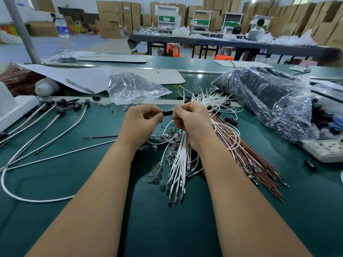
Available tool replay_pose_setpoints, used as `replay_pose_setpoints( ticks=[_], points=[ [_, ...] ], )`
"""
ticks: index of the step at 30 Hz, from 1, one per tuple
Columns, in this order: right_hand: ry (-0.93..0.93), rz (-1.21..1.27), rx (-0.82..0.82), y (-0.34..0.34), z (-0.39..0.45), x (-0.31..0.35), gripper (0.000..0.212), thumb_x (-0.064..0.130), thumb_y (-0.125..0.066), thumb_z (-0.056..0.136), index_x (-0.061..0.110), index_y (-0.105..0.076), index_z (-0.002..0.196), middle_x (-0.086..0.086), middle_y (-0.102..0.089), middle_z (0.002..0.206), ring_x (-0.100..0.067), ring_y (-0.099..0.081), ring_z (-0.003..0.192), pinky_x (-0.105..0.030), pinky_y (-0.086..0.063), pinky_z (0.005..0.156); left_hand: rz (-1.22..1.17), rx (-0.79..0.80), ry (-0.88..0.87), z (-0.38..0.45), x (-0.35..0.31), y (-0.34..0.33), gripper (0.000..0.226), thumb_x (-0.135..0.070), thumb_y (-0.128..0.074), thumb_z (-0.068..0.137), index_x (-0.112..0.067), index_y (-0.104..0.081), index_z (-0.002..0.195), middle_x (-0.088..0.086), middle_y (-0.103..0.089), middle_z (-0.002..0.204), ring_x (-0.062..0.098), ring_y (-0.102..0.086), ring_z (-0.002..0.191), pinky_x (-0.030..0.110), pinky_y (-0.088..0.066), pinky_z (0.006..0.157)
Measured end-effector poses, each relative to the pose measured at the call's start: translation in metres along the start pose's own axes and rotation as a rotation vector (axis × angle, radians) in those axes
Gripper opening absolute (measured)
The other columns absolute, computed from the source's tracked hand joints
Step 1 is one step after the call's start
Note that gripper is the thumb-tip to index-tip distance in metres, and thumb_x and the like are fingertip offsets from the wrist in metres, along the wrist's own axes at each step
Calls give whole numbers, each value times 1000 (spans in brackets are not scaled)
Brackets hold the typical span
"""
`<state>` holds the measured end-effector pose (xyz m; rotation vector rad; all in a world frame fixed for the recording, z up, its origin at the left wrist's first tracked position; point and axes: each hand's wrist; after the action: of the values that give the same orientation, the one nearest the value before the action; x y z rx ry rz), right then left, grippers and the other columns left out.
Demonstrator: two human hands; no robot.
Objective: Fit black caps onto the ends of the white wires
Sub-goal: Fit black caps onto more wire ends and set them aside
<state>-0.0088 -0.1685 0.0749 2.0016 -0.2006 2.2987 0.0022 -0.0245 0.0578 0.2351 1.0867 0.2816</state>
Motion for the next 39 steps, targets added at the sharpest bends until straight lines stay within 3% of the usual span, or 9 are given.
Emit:
replay_pose_setpoints(
  ticks=[6, 12, 18, 28, 34, 39],
  points=[
    [-131, 142, 36, -2, 2, -1, 13, 3, -54, 96, 7, -58, 84, -3, -65, 62, -10, -57, 53, -22, -51, 56, -61, -36, 32, 0, 1, 1, 5, -6, -68, 86, -7, -72, 83, 5, -66, 69, 5, -46, 54, 17, -37, 55],
    [-59, -25, 3, -5, 2, -6, 17, 4, -58, 94, 10, -59, 77, -3, -62, 62, -12, -55, 55, -21, -45, 55, -80, -15, 65, -1, 3, 4, 4, -5, -70, 85, -8, -73, 84, 15, -69, 77, 12, -50, 61, 23, -40, 60],
    [-87, 99, 0, -3, 4, -6, 11, 3, -58, 94, 6, -60, 83, -4, -63, 63, -12, -55, 55, -24, -48, 58, -58, 36, 91, -1, 3, 3, 6, -8, -69, 86, -8, -74, 83, 1, -66, 63, 1, -39, 42, 12, -32, 45],
    [-65, -38, -12, -6, 3, -7, 16, 6, -57, 94, 9, -58, 78, -2, -59, 59, -11, -51, 50, -24, -44, 54, -36, 14, 47, -2, 4, 3, 4, -6, -71, 83, -8, -75, 84, 16, -70, 75, 17, -46, 61, 24, -33, 55],
    [-17, -77, 48, -6, 1, -10, 17, 4, -55, 95, 9, -55, 79, -4, -58, 62, -11, -53, 55, -20, -46, 54, -54, 35, 75, -2, 8, 3, 7, -6, -69, 85, -12, -73, 82, -1, -68, 67, 1, -49, 54, 11, -38, 55],
    [31, -154, 68, -7, 0, -11, 19, 4, -55, 96, 10, -55, 77, -5, -57, 64, -12, -52, 56, -21, -45, 55, -89, 36, 98, -2, 6, 3, 10, -6, -69, 86, -15, -72, 80, 0, -69, 68, 8, -54, 63, 18, -42, 64]
  ],
)
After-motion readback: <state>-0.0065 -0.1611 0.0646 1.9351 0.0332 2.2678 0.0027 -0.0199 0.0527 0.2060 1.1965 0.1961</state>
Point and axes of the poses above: each hand's wrist, its own z-axis towards the middle knuckle, its own y-axis out of the back of the hand, x = y × z
